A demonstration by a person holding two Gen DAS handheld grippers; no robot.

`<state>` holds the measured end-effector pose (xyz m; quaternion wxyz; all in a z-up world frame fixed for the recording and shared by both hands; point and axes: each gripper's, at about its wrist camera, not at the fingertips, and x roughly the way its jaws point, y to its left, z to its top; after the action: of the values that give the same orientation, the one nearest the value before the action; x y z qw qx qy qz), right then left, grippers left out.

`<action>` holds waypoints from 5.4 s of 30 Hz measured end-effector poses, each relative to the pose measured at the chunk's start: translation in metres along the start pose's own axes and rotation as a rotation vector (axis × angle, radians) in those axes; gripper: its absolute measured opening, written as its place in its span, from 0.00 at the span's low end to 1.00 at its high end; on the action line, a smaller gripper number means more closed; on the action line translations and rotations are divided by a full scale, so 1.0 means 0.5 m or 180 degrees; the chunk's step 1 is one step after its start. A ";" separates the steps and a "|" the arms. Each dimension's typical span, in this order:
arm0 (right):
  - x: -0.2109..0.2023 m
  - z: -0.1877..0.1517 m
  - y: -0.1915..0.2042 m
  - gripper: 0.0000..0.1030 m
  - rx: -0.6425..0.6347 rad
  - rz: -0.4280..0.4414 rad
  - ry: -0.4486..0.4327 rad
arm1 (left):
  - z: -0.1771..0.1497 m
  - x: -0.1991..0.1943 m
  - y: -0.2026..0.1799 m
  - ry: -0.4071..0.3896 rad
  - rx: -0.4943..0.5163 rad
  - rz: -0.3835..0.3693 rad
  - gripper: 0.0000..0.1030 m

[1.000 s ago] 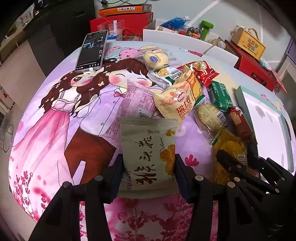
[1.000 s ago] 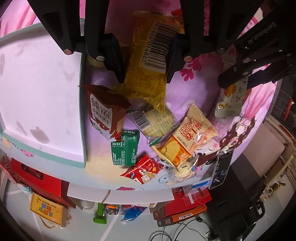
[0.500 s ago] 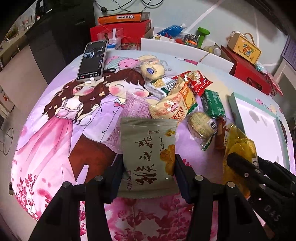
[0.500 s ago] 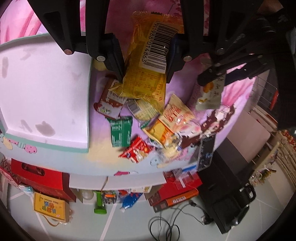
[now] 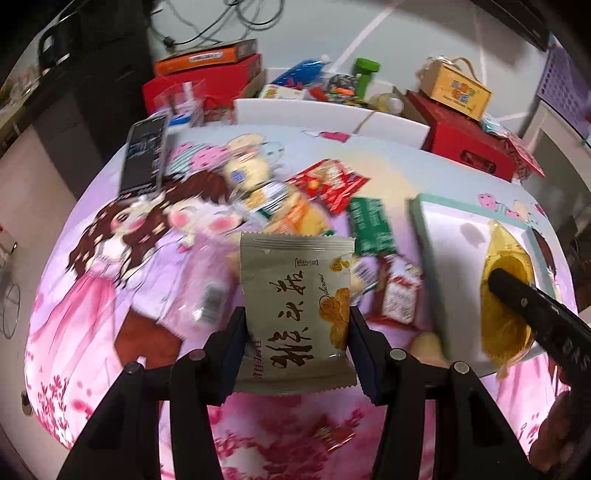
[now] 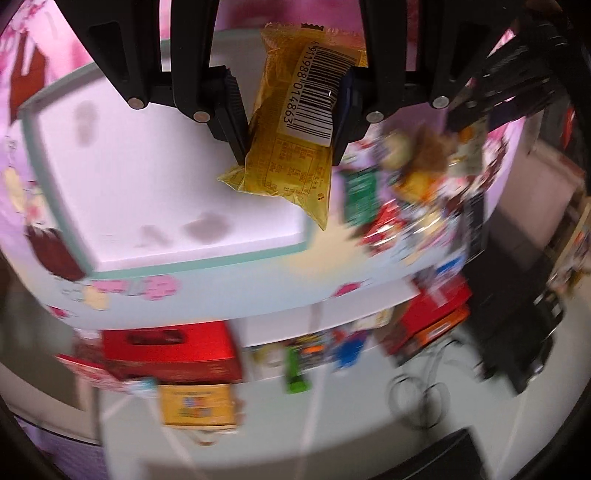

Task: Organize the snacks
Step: 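Lift the pastry bag with the left tool while the right tool carries the yellow bag toward the tray, then release the pastry bag into the tray with the left tool while the right tool releases the yellow bag, then move the left tool to the small red candy while the right tool reaches for the orange jelly cup, then grasp the red candy with the left tool while the right tool grasps the jelly cup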

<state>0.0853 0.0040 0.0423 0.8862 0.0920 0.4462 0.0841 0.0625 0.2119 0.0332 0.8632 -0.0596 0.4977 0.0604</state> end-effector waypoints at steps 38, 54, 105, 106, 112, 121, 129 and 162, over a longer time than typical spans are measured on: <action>0.049 0.054 -0.244 0.79 0.0594 -0.0894 -0.0038 | 0.121 0.123 -0.329 -0.0018 0.0806 -0.0539 0.90; 0.055 0.048 -0.230 1.00 0.0537 -0.0927 -0.0063 | 0.103 0.133 -0.258 -0.0216 0.0635 -0.0310 1.00; -0.001 -0.068 0.075 0.90 -0.0371 -0.0127 -0.0083 | -0.054 0.010 0.098 0.0006 -0.0473 -0.0157 1.00; 0.002 -0.076 0.080 0.88 -0.0390 -0.0103 -0.0050 | -0.066 0.015 0.102 0.0052 -0.0480 -0.0177 1.00; 0.016 -0.113 0.091 0.78 -0.0445 -0.0008 0.0130 | -0.098 0.023 0.087 0.0169 -0.0409 -0.0230 1.00; 0.003 -0.139 0.077 0.77 -0.0405 -0.0076 0.0155 | -0.153 0.043 0.042 0.0416 -0.0149 -0.0375 0.91; -0.004 -0.143 0.063 0.77 -0.0345 -0.0096 0.0158 | -0.179 0.057 0.006 0.0597 0.0047 -0.0421 0.52; 0.057 -0.178 0.151 0.50 -0.1038 0.0066 0.0297 | -0.136 0.093 0.075 0.0501 -0.0145 -0.0347 0.27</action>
<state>0.0252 0.0919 -0.0141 0.8668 -0.0525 0.4663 0.1687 0.0217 0.2398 -0.0425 0.8218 -0.1108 0.5585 0.0198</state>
